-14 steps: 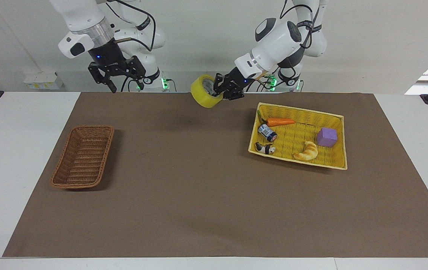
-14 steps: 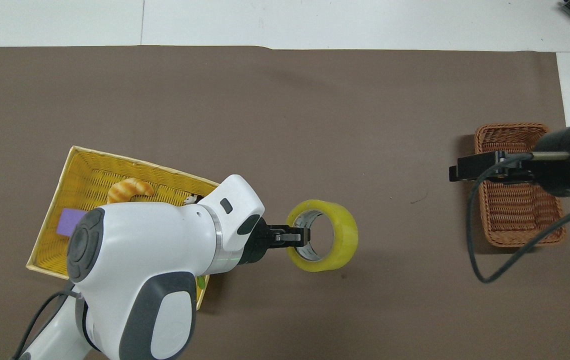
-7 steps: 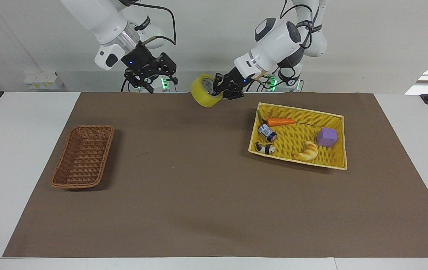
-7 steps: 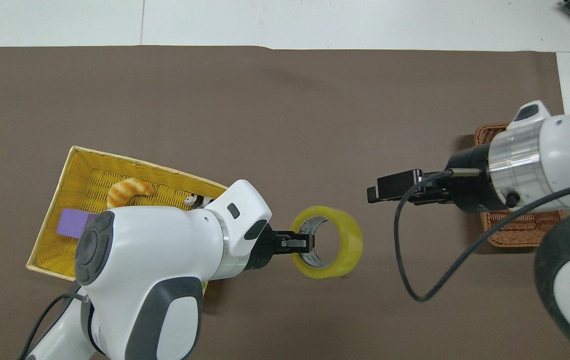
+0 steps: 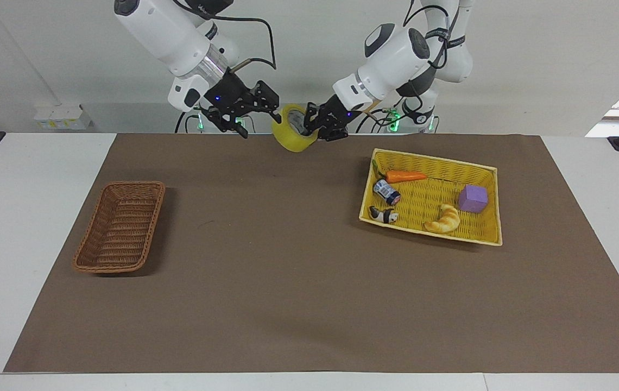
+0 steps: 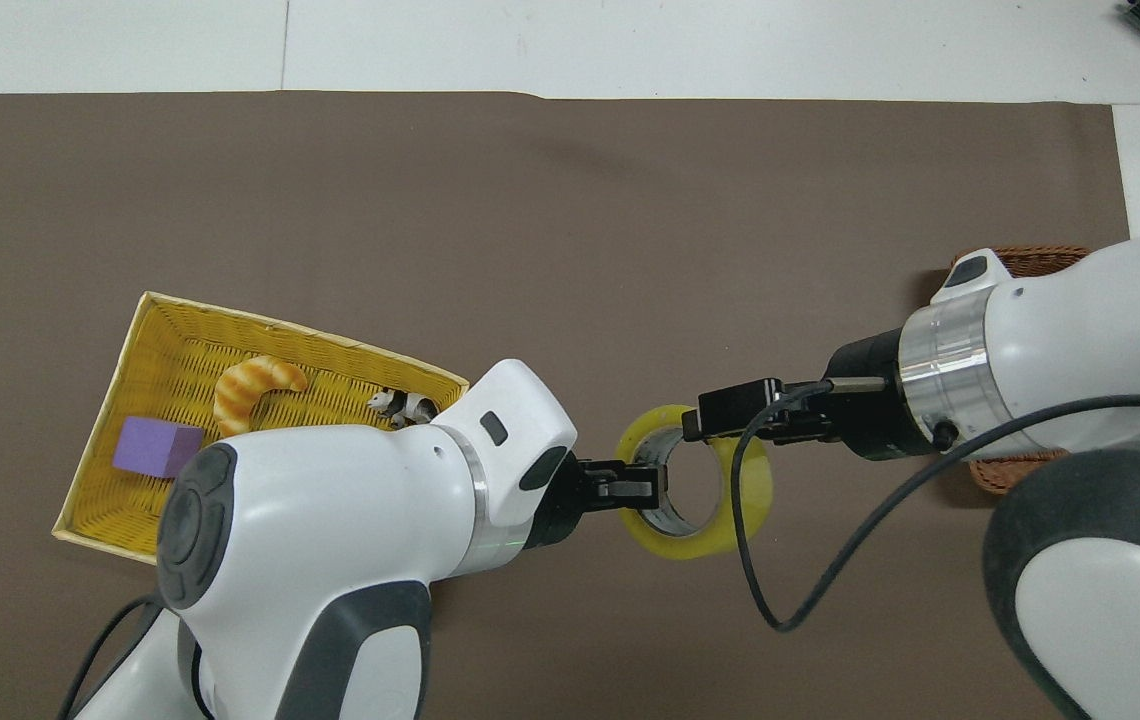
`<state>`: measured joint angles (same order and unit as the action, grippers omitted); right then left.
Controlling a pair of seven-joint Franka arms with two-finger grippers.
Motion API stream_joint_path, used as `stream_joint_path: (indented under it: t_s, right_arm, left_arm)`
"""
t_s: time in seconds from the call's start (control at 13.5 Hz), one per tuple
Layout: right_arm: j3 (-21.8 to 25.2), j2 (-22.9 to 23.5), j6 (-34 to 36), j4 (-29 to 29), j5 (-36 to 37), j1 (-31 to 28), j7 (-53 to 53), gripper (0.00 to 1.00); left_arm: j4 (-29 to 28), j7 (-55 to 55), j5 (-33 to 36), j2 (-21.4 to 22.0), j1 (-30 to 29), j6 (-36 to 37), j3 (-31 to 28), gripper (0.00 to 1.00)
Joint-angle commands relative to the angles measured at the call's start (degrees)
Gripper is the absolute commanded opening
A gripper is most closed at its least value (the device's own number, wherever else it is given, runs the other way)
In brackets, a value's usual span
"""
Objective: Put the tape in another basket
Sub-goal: 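Reach the right gripper toward the tape roll held by the left gripper, then grasp the tape with the right gripper while the left gripper releases it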
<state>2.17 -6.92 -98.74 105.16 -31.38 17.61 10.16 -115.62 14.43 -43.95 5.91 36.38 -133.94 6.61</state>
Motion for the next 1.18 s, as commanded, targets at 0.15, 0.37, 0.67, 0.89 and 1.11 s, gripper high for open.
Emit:
stream_joint_path:
  t_s: [0.15, 0.37, 0.67, 0.89, 1.11]
  right_arm:
    - [0.2, -3.3, 3.6, 3.5, -1.1, -0.2, -2.9, 0.36]
    - [0.2, -2.8, 4.1, 3.0, -0.5, -0.9, -3.5, 0.00]
    - [0.2, -2.3, 4.0, 2.2, 0.1, -1.0, -3.7, 0.00]
    - [0.2, -2.0, 4.0, 1.5, 0.8, -1.1, -3.8, 0.00]
    - [0.9, -2.0, 5.9, 0.3, 1.3, -4.0, -8.1, 0.00]
  left_arm:
    - [5.7, 7.5, 3.3, -3.8, 1.2, -2.5, 0.0, 0.00]
    - [5.3, 7.6, 3.3, -3.8, 0.5, -2.6, 0.0, 0.56]
    - [5.0, 9.2, 3.2, -3.2, 0.0, -1.8, 0.0, 1.00]
    - [5.1, 13.4, 3.2, -2.5, -2.0, -0.3, -0.5, 1.00]
    - [5.1, 13.5, -0.4, -1.3, -4.8, 4.5, -0.4, 1.00]
